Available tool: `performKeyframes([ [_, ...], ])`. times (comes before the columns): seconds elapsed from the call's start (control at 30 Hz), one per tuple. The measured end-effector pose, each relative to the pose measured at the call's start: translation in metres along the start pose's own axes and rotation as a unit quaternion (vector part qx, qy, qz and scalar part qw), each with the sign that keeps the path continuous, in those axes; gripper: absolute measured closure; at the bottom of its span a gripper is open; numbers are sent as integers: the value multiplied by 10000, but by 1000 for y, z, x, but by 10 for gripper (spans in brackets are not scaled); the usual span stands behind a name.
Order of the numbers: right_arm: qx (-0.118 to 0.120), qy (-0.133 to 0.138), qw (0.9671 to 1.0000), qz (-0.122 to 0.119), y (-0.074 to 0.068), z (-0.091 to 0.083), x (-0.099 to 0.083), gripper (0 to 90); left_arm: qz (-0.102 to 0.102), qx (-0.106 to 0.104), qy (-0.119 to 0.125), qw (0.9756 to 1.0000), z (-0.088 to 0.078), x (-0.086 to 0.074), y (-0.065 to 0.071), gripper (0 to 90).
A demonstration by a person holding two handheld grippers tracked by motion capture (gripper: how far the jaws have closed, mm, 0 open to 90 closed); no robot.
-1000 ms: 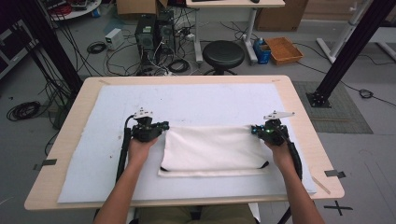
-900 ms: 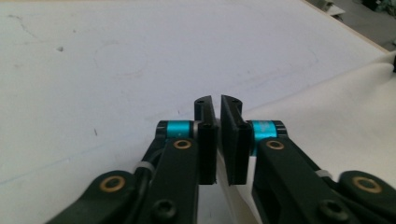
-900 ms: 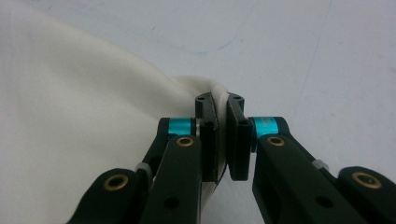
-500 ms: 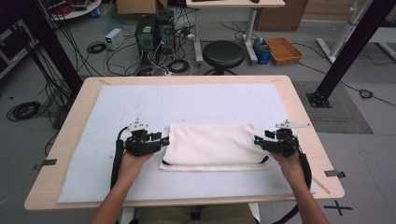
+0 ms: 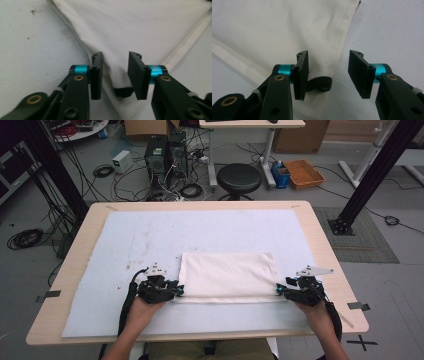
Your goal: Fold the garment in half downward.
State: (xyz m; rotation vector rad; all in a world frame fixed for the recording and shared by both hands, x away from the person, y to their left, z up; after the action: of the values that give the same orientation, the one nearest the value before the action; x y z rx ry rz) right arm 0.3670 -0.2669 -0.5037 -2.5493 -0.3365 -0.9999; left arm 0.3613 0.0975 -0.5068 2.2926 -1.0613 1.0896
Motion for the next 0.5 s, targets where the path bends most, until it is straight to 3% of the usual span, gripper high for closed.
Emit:
performKeyframes([
  [0.17, 73, 176, 9997, 142, 3, -8, 6, 552, 28, 44, 58, 10000, -2, 1, 0, 794],
  [0.27, 301, -195, 9992, 158, -3, -2, -2, 736, 113, 50, 94, 9999, -4, 2, 2, 855],
  [0.3, 320, -296, 9990, 57, -5, -1, -5, 804, 135, 27, 120, 9998, -5, 3, 3, 861],
  [0.33, 320, -296, 9990, 57, -5, -1, -5, 804, 135, 27, 120, 9998, -5, 3, 3, 865],
  [0.37, 214, -253, 9992, -225, -7, -2, -3, 833, 161, 22, 156, 9997, -7, 4, 3, 869],
  [0.43, 209, -202, 9993, -255, -9, -4, -1, 839, 152, 16, 268, 9995, -10, 7, 4, 873],
  [0.5, 285, 30, 9987, -410, -13, -14, 6, 844, 91, -87, 549, 9984, -18, 15, 5, 874],
])
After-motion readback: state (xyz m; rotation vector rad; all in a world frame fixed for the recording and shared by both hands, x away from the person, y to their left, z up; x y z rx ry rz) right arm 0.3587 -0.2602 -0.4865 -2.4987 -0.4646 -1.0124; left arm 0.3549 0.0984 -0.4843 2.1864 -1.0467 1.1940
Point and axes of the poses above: each handheld gripper's, and its own axes: z roughly forward along the jaws, x roughly out of its top, y roughly to its right, the point moved 10 cm from there along z, roughly forward along the jaws, and after that the axes turned 15 degrees about z, right-handed, at the moved point
